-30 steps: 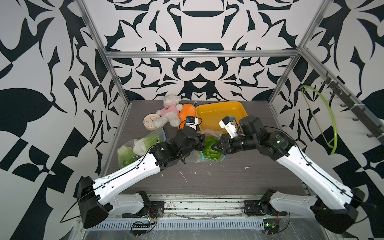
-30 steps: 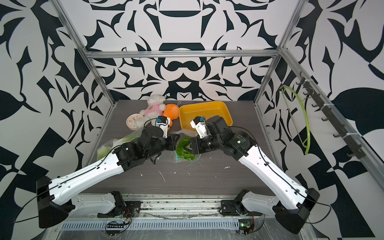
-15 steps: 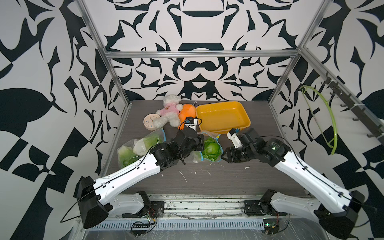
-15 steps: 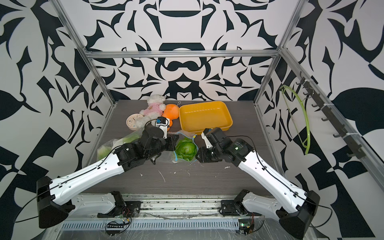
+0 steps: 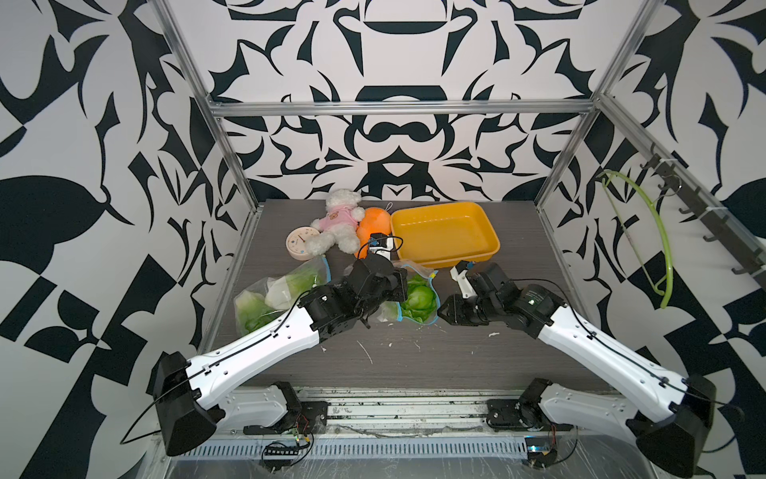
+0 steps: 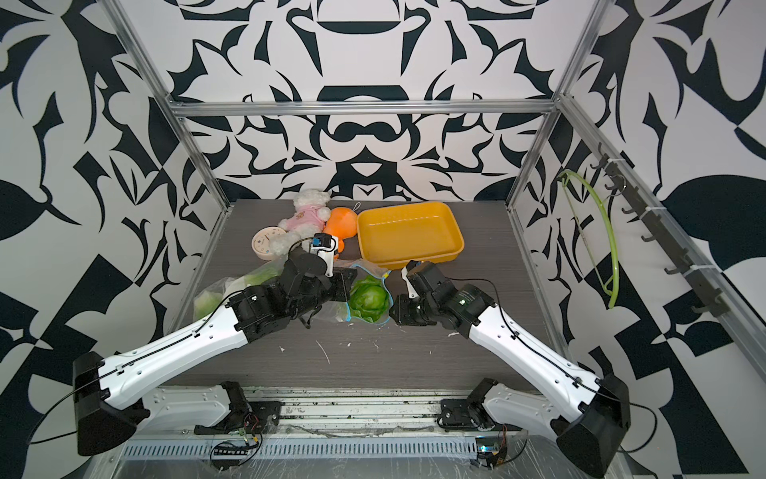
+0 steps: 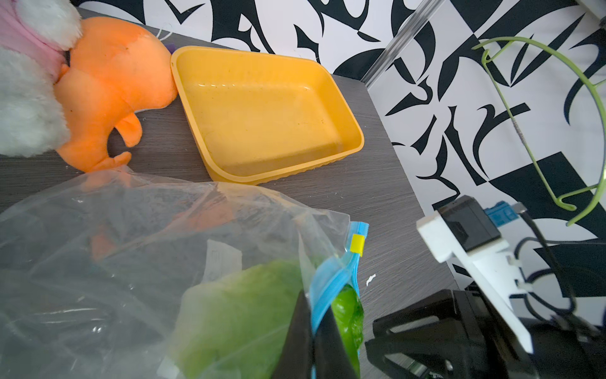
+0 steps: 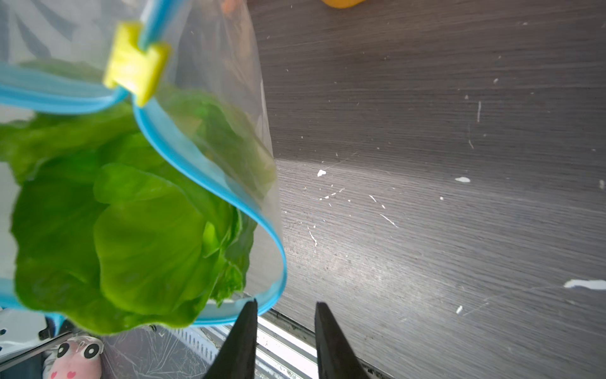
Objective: Put the chinese cabbages into a zipper bag and zip it
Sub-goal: Adjust the zipper food storage bag at the center of the board.
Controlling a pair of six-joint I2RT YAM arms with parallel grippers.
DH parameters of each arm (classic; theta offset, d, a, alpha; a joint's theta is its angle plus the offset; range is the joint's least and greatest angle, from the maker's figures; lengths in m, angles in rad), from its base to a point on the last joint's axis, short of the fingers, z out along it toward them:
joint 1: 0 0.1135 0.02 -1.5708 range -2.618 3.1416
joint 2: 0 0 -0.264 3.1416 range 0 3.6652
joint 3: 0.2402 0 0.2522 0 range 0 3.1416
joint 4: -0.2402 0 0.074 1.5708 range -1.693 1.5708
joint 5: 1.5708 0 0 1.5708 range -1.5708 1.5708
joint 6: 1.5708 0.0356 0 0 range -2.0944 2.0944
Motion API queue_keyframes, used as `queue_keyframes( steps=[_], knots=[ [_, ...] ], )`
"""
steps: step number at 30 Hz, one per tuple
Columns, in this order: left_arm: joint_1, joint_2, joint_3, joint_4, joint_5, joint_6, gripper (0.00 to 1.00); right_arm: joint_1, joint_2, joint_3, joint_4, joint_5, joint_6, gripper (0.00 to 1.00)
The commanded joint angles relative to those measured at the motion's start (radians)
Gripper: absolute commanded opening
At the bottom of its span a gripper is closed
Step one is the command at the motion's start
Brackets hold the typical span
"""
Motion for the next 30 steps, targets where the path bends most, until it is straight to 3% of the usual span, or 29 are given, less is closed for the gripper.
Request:
queue_keyframes(
  steps=[1,5,9,13,22,30],
  knots=[
    [-0.004,-0.023,0.007,0.034,-0.008,0.003,0.0,0.005,0.009,-0.023,0.095,-0.021,0.027,0.26],
    [-0.004,-0.025,0.007,0.033,-0.005,0.003,0.0,0.005,0.024,-0.049,0.138,-0.041,0.04,0.2],
    [-0.004,-0.035,0.004,0.035,-0.003,0.005,0.0,0.005,0.032,-0.052,0.142,-0.04,0.039,0.06],
    [-0.004,-0.051,0.0,0.039,0.006,0.005,0.0,0.006,0.007,-0.05,0.152,-0.035,0.038,0.01],
    [-0.004,-0.088,0.02,-0.018,0.001,0.024,0.0,0.005,-0.04,0.074,0.068,-0.003,-0.008,0.0],
    [-0.004,-0.101,0.071,-0.056,0.0,0.06,0.0,0.005,-0.049,0.307,-0.068,0.01,-0.078,0.0]
  ],
)
